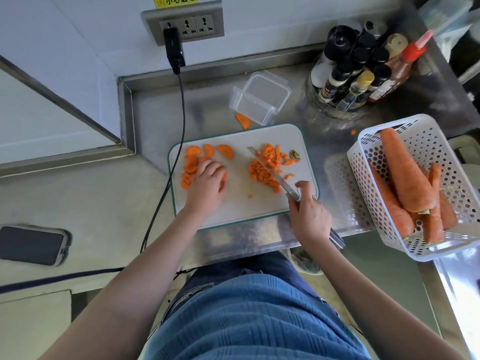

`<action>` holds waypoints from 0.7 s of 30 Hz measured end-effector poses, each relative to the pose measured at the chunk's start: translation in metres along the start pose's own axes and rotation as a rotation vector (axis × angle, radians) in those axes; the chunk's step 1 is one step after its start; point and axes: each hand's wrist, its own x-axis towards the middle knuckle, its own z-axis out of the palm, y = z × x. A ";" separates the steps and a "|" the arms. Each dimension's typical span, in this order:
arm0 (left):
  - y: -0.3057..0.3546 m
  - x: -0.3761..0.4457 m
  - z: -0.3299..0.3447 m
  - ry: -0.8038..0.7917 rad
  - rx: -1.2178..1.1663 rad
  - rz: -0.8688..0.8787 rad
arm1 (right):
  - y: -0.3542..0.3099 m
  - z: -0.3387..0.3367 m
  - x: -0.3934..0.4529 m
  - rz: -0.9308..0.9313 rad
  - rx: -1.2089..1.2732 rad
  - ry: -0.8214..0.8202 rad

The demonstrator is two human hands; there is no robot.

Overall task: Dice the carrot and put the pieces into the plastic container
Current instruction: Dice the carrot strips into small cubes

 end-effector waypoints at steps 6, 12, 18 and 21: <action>-0.005 0.003 -0.005 -0.049 -0.005 0.069 | -0.012 0.010 -0.003 0.010 0.007 -0.036; -0.007 -0.011 -0.018 -0.109 -0.102 0.094 | -0.026 0.019 -0.010 0.085 0.074 0.031; -0.011 -0.005 -0.015 -0.086 0.011 0.054 | -0.044 0.028 -0.014 0.198 0.131 0.123; -0.011 0.009 -0.015 -0.113 0.037 0.104 | -0.051 0.032 -0.021 0.235 0.172 0.153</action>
